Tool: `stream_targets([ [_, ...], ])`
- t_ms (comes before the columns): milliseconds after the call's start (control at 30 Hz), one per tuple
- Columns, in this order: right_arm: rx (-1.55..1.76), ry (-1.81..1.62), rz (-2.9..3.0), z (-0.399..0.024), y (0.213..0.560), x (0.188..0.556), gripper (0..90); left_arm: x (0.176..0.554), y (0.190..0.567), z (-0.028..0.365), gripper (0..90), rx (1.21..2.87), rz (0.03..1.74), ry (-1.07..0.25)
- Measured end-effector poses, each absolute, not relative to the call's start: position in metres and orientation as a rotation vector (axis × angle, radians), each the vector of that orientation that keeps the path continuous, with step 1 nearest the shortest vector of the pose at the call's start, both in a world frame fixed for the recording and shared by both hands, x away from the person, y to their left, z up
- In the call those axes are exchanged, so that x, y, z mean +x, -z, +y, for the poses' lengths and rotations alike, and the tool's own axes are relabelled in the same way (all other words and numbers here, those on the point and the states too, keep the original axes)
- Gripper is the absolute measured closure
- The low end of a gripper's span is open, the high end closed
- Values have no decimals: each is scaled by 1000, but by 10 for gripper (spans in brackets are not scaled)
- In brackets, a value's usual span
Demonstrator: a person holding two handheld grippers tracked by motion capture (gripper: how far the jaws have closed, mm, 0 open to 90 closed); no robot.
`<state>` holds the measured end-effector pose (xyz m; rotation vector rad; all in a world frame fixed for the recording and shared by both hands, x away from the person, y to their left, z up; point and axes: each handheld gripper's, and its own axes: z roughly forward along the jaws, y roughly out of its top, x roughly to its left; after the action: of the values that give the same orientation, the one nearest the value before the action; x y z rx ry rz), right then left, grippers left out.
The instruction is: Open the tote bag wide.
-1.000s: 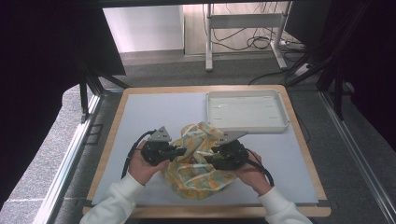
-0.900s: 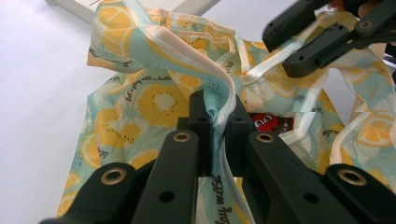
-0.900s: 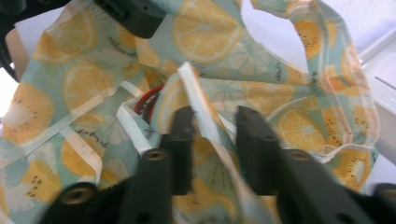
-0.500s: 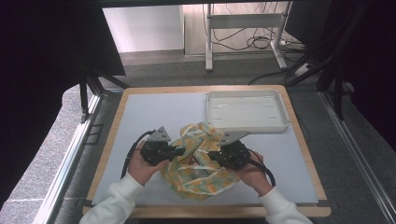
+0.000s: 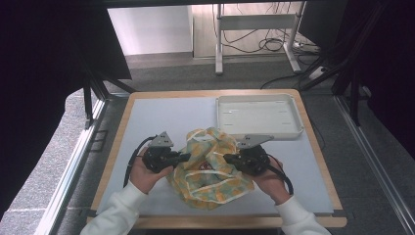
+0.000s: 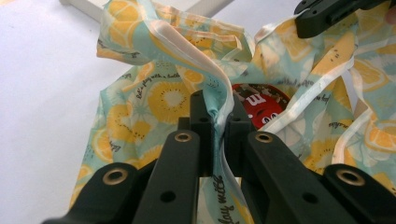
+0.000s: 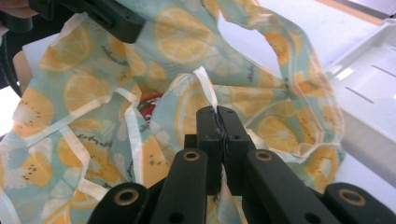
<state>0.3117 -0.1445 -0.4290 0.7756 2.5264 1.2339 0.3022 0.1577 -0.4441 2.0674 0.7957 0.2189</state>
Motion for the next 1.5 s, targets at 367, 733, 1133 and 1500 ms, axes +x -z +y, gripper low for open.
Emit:
stream_targets([
  [367,799,-1236,2487,-154,426,313,881,301,440,164,866,2041,804,-230],
  [733,873,-1257,2403,-176,422,312,882,295,430,182,867,1975,819,-255],
  [1133,941,-1262,2328,-199,420,313,882,291,429,198,867,1943,840,-276],
  [1500,981,-1258,2301,-210,423,311,882,284,429,205,867,1930,834,-282],
])
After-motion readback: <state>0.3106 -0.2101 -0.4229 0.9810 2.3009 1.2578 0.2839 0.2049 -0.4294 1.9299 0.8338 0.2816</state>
